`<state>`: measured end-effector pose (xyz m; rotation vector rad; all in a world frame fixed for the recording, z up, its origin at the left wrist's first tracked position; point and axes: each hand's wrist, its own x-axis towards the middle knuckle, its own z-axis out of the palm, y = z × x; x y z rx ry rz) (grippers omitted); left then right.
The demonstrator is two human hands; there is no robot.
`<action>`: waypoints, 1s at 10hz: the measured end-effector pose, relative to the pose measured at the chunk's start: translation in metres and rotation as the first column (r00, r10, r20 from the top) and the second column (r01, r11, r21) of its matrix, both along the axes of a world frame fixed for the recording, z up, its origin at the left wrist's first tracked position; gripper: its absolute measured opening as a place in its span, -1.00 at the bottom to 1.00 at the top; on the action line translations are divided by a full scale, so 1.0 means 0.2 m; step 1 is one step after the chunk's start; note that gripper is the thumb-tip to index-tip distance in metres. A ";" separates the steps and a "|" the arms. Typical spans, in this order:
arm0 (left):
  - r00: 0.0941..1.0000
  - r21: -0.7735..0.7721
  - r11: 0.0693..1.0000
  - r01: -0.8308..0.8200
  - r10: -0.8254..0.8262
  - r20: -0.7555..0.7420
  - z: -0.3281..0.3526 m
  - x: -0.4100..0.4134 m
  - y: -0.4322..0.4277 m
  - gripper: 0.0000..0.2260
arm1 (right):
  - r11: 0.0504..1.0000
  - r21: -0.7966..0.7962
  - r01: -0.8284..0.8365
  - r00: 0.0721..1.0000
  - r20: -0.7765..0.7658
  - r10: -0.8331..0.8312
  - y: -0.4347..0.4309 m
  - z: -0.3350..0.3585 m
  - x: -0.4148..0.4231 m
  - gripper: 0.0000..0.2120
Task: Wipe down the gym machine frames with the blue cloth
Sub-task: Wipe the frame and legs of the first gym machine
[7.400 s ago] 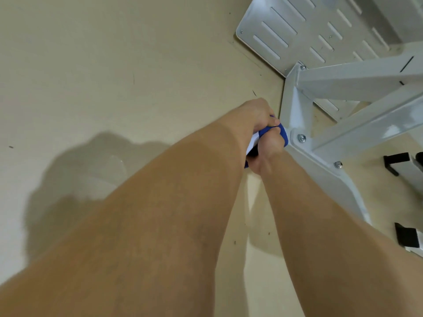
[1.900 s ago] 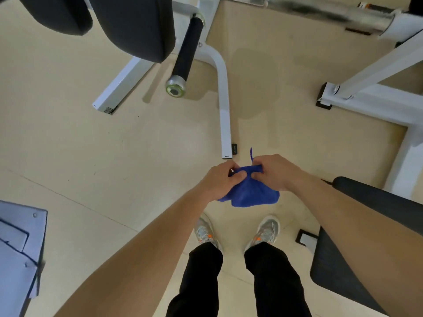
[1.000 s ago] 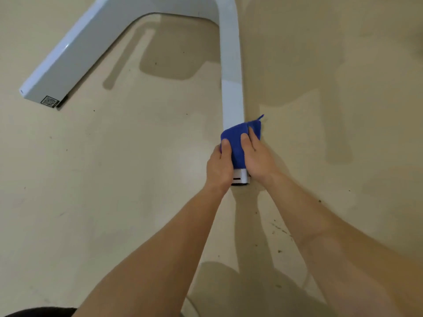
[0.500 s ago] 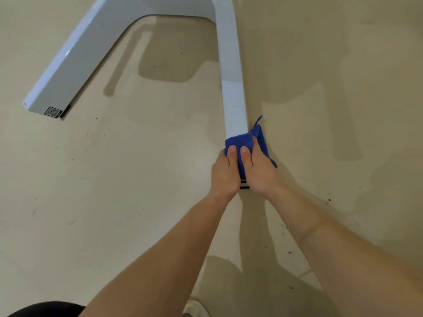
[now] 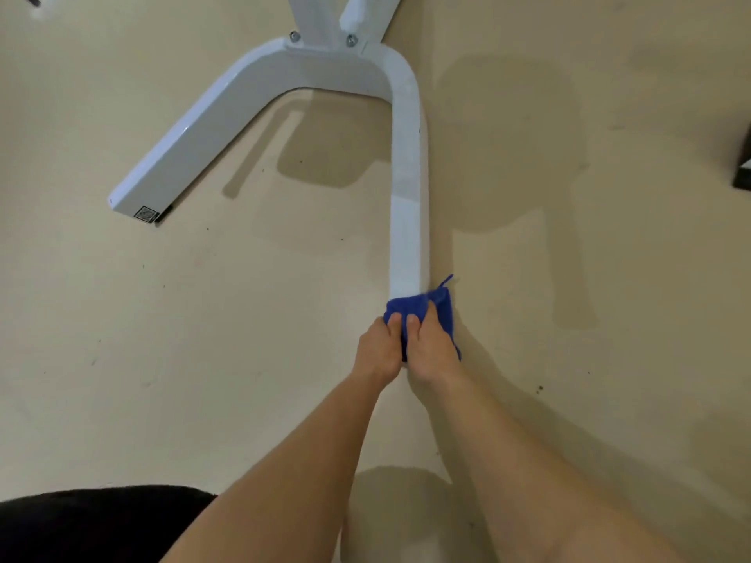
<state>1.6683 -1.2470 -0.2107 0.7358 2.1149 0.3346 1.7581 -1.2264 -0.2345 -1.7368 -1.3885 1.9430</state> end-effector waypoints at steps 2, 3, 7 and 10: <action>1.000 0.101 0.995 -0.015 0.014 0.012 -0.07 -0.07 0.15 -0.64 | 0.987 0.158 0.019 1.000 -0.011 -0.017 0.19 -0.05 -0.06 -0.48; 1.000 0.138 0.990 0.030 -0.030 -0.009 -0.10 -0.13 0.28 -0.61 | 0.978 0.196 0.070 0.997 -0.042 -0.063 0.31 -0.10 -0.12 -0.45; 0.998 0.334 0.940 0.067 -0.066 -0.015 -0.16 -0.33 1.02 -0.57 | 0.966 0.257 0.037 0.999 -0.029 -0.031 1.06 -0.16 -0.32 -0.46; 0.994 0.318 0.944 0.085 -0.104 0.043 -0.22 -0.30 0.73 -0.55 | 0.944 0.330 -0.004 0.998 -0.053 0.023 0.75 -0.15 -0.21 -0.43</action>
